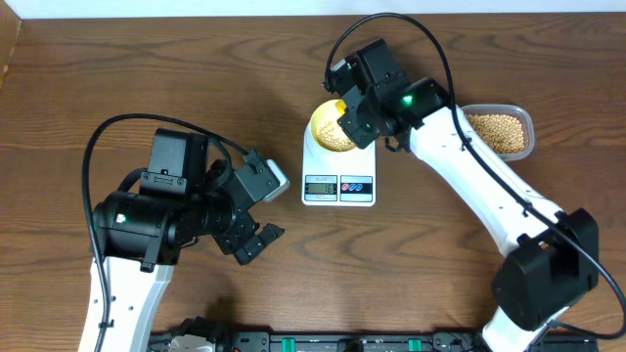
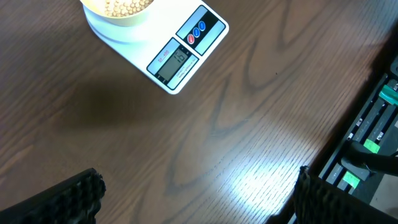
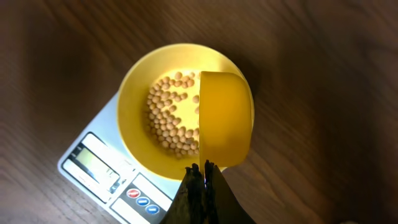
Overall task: Scoop item into bowl and weigh 50g on scale
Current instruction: 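Carry the empty scoop with right gripper back to the soybean tub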
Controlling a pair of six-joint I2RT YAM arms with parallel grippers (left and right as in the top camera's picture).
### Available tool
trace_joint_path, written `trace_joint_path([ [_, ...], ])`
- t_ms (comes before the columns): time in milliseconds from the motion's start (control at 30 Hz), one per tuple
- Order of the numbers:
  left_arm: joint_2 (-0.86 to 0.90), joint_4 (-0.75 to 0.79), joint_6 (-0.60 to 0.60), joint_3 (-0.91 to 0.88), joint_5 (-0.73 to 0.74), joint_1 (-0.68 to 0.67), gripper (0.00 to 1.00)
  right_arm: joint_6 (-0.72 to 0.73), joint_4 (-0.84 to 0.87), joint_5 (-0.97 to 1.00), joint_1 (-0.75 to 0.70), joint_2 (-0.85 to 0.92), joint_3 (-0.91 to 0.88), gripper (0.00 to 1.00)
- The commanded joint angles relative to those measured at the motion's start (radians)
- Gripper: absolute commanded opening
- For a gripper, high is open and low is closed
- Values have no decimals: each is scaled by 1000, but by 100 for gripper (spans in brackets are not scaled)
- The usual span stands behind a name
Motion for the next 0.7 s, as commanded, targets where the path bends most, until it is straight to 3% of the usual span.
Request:
trace_joint_path([
  [0,-6,-3,18,19,2,4,99,-17,2,16,-1,-80,29,1],
  [300,-6,-3,18,19,2,4,99,-18,-113,180,-158,-254,29,1],
  [467,-6,-3,18,19,2,4,99,-18,-265,240,-342,-265,27,1],
  [667,-6,-3,18,19,2,4,99,-18,-267,241,-446,-244,-13,1],
])
